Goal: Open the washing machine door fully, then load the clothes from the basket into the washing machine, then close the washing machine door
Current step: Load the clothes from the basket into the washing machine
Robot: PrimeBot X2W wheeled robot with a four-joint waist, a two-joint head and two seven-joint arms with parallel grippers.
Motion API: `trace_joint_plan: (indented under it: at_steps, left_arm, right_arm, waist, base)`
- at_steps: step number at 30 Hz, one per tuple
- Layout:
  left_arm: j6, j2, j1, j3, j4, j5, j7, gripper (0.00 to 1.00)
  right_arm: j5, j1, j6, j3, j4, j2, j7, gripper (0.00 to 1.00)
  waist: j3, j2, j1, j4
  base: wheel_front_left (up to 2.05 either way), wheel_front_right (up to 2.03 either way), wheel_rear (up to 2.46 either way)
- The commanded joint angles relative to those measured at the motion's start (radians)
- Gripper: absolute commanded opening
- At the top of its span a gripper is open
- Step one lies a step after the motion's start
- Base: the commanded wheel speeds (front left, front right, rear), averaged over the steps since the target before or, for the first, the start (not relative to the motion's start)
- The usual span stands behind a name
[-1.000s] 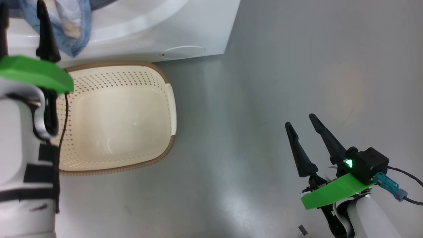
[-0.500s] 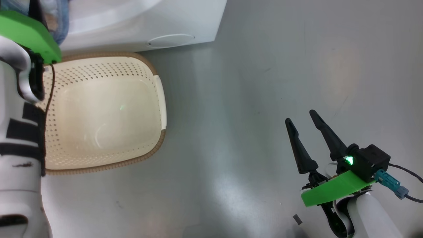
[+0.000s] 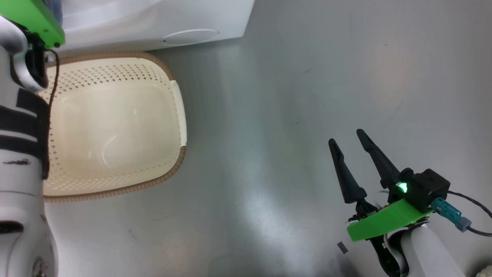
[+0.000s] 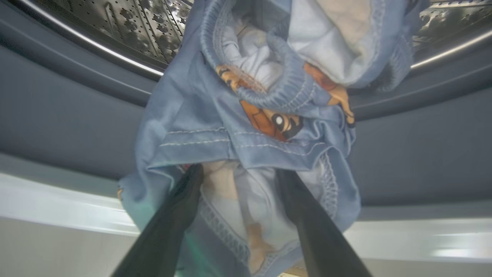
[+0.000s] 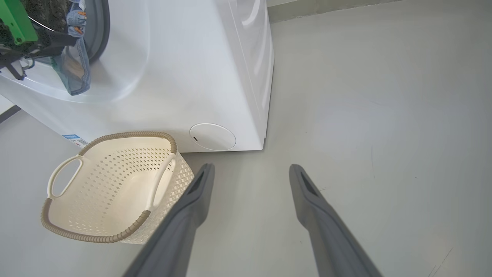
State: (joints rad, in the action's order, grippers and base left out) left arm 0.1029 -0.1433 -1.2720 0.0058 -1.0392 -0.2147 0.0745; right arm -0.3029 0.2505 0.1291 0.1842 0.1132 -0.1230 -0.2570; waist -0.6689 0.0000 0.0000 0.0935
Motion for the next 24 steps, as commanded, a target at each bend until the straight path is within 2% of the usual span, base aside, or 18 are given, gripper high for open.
trace_joint_plan:
  at_steps: [1,5,6,7,8,9,12,16,24]
  left_arm:
    - [0.011,-0.039,0.004,0.006,-0.004,0.001,0.019,1.0]
    - [0.038,-0.057,-0.018,-0.006,-0.06,0.013,0.077,1.0]
    - [0.045,-0.065,-0.022,-0.014,-0.072,0.021,0.089,0.77]
    - [0.05,-0.069,-0.027,-0.016,-0.082,0.023,0.1,0.45]
    - [0.054,-0.074,-0.032,-0.019,-0.089,0.025,0.105,0.35]
    - [0.058,-0.078,-0.037,-0.023,-0.093,0.029,0.106,0.0]
    - [0.059,-0.08,-0.049,-0.023,-0.102,0.023,0.099,0.0]
    - [0.037,-0.072,-0.049,-0.032,-0.102,0.018,0.05,0.0]
    - [-0.039,-0.044,-0.061,-0.048,-0.055,0.002,-0.156,0.0]
  right_arm:
    - [-0.005,-0.004,0.002,0.028,-0.016,0.005,-0.005,1.0]
    - [-0.007,0.0,0.002,0.041,-0.013,0.009,-0.005,1.0]
    - [-0.009,0.001,0.002,0.042,-0.011,0.01,-0.005,1.0]
    - [-0.01,0.001,0.002,0.041,-0.01,0.011,-0.005,1.0]
    - [-0.01,0.001,0.002,0.042,-0.009,0.012,-0.005,1.0]
    - [-0.012,0.0,0.002,0.042,-0.008,0.013,-0.005,1.0]
    - [-0.012,0.001,0.002,0.043,-0.006,0.017,-0.005,1.0]
    - [-0.013,0.004,0.002,0.045,-0.001,0.021,-0.005,1.0]
    - [-0.016,0.003,0.002,0.035,-0.001,0.019,-0.005,1.0]
  waist:
    - [-0.004,0.0,0.0,0.004]
    - [-0.012,0.0,0.0,0.016]
    - [-0.013,0.0,0.0,0.019]
    - [-0.014,0.0,0.0,0.02]
    - [-0.016,0.0,0.0,0.022]
    - [-0.018,0.0,0.0,0.023]
    - [-0.022,0.0,0.0,0.025]
    - [-0.02,0.0,0.0,0.025]
    - [-0.01,0.0,0.0,0.009]
  base:
    - [0.0,0.0,0.0]
    - [0.0,0.0,0.0]
    - [0.0,0.0,0.0]
    - [0.0,0.0,0.0]
    - [0.0,0.0,0.0]
    - [0.0,0.0,0.0]
    - [0.0,0.0,0.0]
    - [0.0,0.0,0.0]
    - [0.0,0.0,0.0]
